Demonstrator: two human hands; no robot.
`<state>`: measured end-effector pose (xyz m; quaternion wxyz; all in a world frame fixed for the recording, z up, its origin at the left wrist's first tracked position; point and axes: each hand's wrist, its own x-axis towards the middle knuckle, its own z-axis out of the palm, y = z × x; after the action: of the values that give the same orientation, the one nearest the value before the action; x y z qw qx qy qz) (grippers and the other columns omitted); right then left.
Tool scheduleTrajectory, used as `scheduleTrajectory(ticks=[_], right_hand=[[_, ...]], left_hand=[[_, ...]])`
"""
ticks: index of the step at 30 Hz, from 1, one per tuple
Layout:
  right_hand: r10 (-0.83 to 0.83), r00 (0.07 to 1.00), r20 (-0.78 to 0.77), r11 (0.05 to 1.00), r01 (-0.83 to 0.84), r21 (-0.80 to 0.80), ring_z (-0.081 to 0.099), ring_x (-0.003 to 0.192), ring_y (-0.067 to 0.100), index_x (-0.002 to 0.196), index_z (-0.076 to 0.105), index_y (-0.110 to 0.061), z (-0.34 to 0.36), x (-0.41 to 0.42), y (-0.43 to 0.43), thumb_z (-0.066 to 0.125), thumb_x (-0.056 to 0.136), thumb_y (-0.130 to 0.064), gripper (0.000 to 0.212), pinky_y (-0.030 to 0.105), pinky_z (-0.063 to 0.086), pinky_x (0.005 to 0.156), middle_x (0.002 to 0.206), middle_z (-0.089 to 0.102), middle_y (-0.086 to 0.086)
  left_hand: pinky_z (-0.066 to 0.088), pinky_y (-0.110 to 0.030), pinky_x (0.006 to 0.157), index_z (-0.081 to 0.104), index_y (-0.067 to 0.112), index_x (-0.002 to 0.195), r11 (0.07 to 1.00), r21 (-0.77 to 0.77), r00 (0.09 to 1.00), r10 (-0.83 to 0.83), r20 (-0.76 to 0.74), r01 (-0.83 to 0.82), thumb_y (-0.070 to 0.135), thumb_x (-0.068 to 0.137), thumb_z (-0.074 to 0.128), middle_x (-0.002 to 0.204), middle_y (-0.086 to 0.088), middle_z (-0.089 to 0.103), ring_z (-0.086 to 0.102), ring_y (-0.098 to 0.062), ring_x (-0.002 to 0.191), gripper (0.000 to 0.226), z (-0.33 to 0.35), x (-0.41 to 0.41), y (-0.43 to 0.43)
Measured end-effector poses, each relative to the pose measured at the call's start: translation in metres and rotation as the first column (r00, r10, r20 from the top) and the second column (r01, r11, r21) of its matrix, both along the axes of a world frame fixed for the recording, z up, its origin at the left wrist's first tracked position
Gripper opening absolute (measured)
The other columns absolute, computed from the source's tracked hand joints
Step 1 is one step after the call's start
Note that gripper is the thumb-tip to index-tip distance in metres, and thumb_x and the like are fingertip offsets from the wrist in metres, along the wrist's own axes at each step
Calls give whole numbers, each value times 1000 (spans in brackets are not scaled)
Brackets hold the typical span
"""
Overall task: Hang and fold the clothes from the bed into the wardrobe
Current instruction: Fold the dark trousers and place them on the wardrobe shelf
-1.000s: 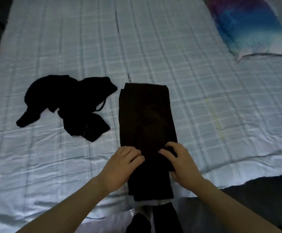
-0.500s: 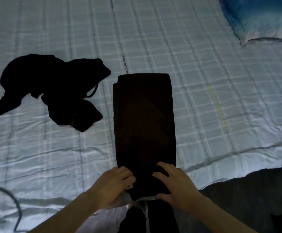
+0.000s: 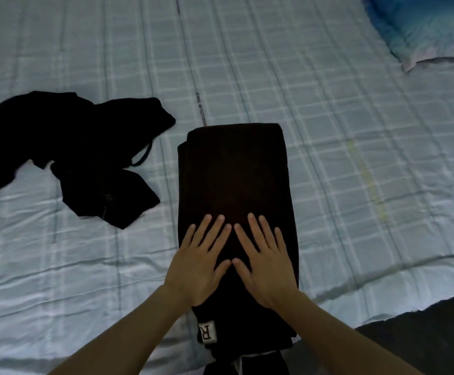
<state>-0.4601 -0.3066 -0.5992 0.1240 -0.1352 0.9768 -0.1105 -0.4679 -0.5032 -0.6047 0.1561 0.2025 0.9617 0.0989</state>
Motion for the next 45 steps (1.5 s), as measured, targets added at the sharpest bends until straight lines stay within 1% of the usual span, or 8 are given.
scheduleTrajectory(ticks=[11, 18, 21, 26, 30, 34, 40, 45], right_hand=[[35, 999, -19, 999, -35, -7, -9, 153, 23, 158, 13, -30, -16, -10, 0, 29, 100, -56, 65, 53, 6, 123, 167, -2, 4], [194, 980, -32, 961, -197, -192, 3, 154, 25, 155, 29, -26, 20, 38, 28, 45, 101, -43, 59, 50, 17, 122, 166, 7, 6], [294, 955, -31, 926, -293, -239, 11, 153, 24, 154, 30, -25, 21, 73, 49, 53, 97, -54, 68, 51, 24, 120, 166, 12, 2], [390, 917, 89, 920, -391, 0, 3, 153, 26, 159, 8, -23, 8, 94, 63, 67, 73, -67, 114, 48, 13, 118, 167, 3, 3], [390, 918, 75, 919, -393, 32, 5, 153, 28, 159, 7, -20, -1, 89, 59, 75, 66, -58, 121, 48, 12, 119, 166, 6, 7], [364, 931, 38, 931, -364, 11, 8, 153, 28, 159, 9, -20, -4, 93, 59, 77, 65, -58, 122, 49, 13, 119, 166, 10, 7], [362, 931, 57, 932, -361, -13, 7, 153, 27, 159, 8, -19, -3, 91, 60, 76, 65, -60, 123, 49, 14, 118, 166, 6, 5], [353, 931, 91, 934, -345, -91, 5, 153, 22, 159, 7, -25, 5, 88, 62, 61, 77, -72, 109, 47, 12, 119, 166, 6, -1]], left_hand=[[-3, -45, 125, -1, 24, 159, 999, 41, 1000, -16, 13, 15, 58, 100, 15, 167, 4, -10, -18, -19, 153, 70, -18, -7, -3], [21, -51, 122, 49, 17, 146, 948, 286, 985, -106, -134, 141, 46, 101, 47, 159, -3, 36, 21, -23, 152, 54, 18, 43, -22], [24, -50, 121, 51, 22, 145, 894, 352, 957, -226, -182, 278, 54, 95, 59, 158, -3, 38, 28, -22, 150, 60, 15, 75, -39], [12, -48, 121, 16, 27, 160, 891, 30, 886, -447, -124, 453, 59, 74, 74, 168, -6, 8, 10, -24, 155, 108, 2, 85, -55], [8, -52, 122, 14, 26, 160, 880, -63, 864, -475, -168, 471, 38, 61, 89, 167, -11, 8, 10, -29, 154, 125, -8, 77, -44], [10, -52, 123, 22, 25, 159, 888, -96, 819, -453, -352, 450, 5, 69, 75, 162, -11, 26, 25, -28, 149, 105, -16, 75, -32], [36, -50, 112, 54, 24, 140, 897, -33, 736, -382, -559, 440, 9, 89, 67, 136, -7, 59, 56, -25, 126, 55, -23, 55, -24], [37, -48, 112, 56, 24, 138, 888, -33, 753, -408, -517, 458, 12, 85, 72, 128, -4, 65, 61, -24, 120, 56, -16, 54, -22]])
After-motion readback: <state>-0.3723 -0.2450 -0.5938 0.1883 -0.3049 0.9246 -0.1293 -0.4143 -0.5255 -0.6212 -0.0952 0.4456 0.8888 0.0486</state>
